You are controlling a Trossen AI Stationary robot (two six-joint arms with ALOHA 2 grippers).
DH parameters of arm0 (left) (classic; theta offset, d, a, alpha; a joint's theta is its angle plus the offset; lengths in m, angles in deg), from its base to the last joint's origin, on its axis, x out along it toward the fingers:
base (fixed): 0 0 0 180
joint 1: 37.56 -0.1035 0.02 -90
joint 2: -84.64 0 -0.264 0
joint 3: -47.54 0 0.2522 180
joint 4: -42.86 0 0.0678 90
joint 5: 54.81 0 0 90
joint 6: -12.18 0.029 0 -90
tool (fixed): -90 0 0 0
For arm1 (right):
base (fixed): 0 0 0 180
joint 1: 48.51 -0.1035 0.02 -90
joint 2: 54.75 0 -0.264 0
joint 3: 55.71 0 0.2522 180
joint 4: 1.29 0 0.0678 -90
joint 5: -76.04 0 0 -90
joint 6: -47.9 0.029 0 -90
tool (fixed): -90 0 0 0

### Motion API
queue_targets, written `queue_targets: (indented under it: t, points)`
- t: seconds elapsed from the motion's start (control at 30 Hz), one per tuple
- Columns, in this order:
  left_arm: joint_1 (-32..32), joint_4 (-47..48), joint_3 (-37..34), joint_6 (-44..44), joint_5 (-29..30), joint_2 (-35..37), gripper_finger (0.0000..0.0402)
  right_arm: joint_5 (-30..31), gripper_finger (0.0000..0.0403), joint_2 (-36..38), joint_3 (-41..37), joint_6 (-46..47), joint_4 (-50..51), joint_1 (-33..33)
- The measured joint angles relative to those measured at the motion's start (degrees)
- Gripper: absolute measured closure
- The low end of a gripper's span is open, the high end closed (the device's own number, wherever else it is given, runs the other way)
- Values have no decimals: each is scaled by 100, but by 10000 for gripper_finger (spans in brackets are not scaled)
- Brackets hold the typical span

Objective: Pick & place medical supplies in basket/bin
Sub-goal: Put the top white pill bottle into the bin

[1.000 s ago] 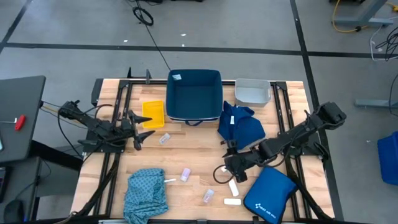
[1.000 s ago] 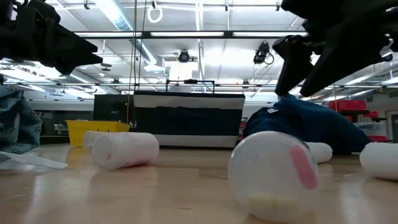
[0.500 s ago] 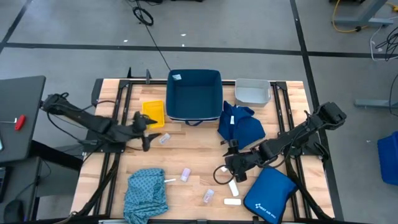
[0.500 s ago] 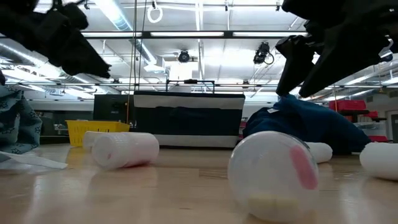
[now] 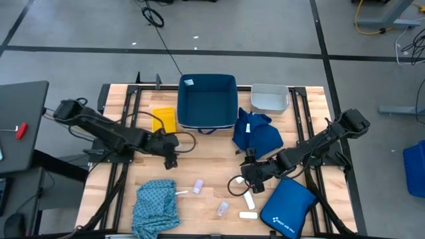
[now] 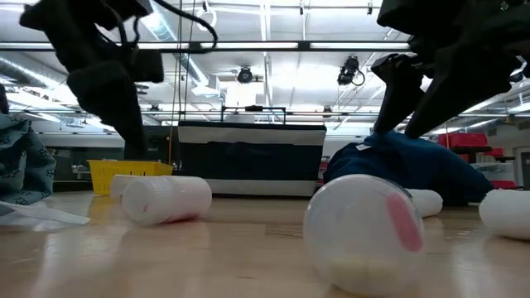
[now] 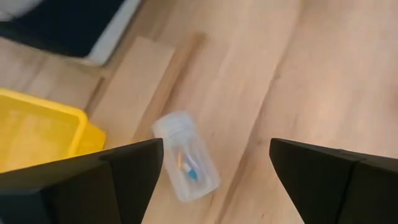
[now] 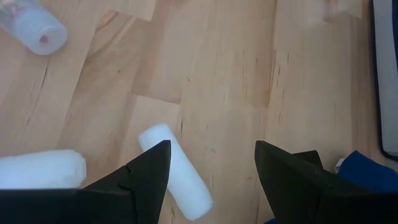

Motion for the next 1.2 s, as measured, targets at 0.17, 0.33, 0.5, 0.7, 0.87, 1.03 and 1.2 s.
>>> queue_targets:
  t: [0.17,0.33,0.5,0.7,0.87,1.03,1.2]
  points:
    - [-174,89,210,-225,-247,-599,103,-12,160,2,0,-7,0,0]
    - [-325,144,226,-478,-468,-1065,103,-39,160,2,-2,-8,-2,0]
    - [-369,186,226,-494,-468,-1248,103,-38,160,3,-2,-8,-7,0]
    - [-368,168,233,-530,-467,-1265,107,-37,160,4,-4,-6,-42,0]
    - [-367,171,233,-639,-470,-1265,133,-35,160,4,-4,-5,-125,0]
    - [-362,170,233,-678,-596,-1265,180,-33,160,4,-4,-7,-177,0]
    - [-362,170,233,-641,-658,-1265,238,-27,160,4,-4,-8,-193,0]
